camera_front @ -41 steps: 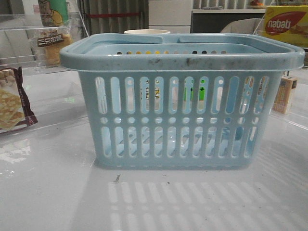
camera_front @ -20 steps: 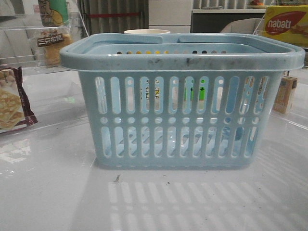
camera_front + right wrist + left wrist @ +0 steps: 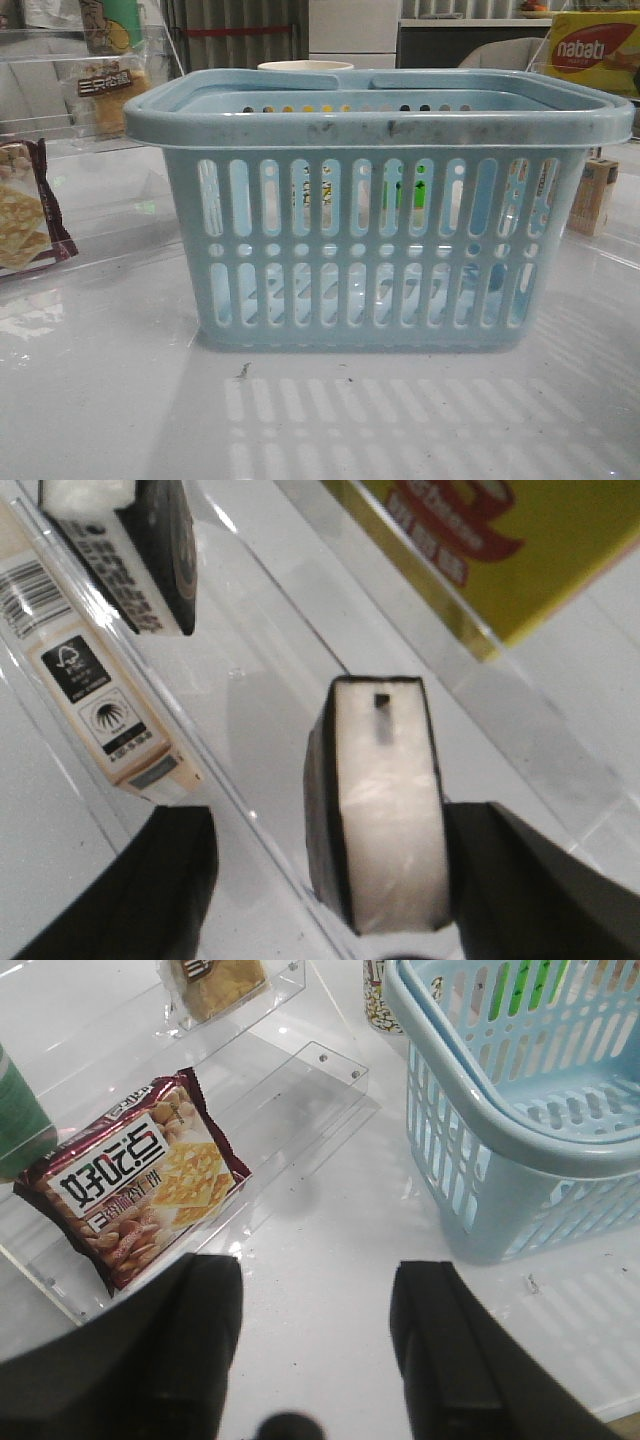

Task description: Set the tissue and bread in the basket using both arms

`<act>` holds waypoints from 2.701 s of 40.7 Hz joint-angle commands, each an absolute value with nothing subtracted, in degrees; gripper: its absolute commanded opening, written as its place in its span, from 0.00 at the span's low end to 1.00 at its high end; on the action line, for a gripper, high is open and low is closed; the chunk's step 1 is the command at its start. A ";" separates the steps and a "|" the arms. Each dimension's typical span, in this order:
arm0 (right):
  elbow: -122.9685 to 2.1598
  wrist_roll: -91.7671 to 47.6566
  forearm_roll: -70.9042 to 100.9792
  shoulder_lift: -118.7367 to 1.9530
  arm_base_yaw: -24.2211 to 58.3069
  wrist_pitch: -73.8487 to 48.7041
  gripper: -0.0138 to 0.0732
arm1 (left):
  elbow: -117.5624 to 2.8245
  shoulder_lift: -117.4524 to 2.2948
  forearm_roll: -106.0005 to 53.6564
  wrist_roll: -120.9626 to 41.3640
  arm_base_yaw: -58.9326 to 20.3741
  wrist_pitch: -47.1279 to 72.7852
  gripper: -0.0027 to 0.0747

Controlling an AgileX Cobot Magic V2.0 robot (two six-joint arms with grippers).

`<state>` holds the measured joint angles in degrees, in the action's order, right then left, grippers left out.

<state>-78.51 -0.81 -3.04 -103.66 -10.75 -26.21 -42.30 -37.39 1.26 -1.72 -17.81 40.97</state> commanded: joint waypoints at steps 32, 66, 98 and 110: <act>-90.40 -0.81 8.55 -85.24 -5.00 -38.78 0.33 | -44.17 -37.68 0.92 -1.79 -18.30 36.36 0.55; -91.35 -0.81 15.76 -100.08 22.14 -43.58 0.42 | -44.17 -37.68 0.92 -1.79 -18.30 36.36 0.55; -80.62 -13.29 8.63 -75.28 23.74 -46.76 0.78 | -44.17 -37.68 0.92 -1.79 -18.30 36.36 0.55; -65.30 -13.24 7.55 -58.51 23.74 -45.49 0.78 | -44.17 -37.68 0.92 -1.79 -18.30 36.36 0.55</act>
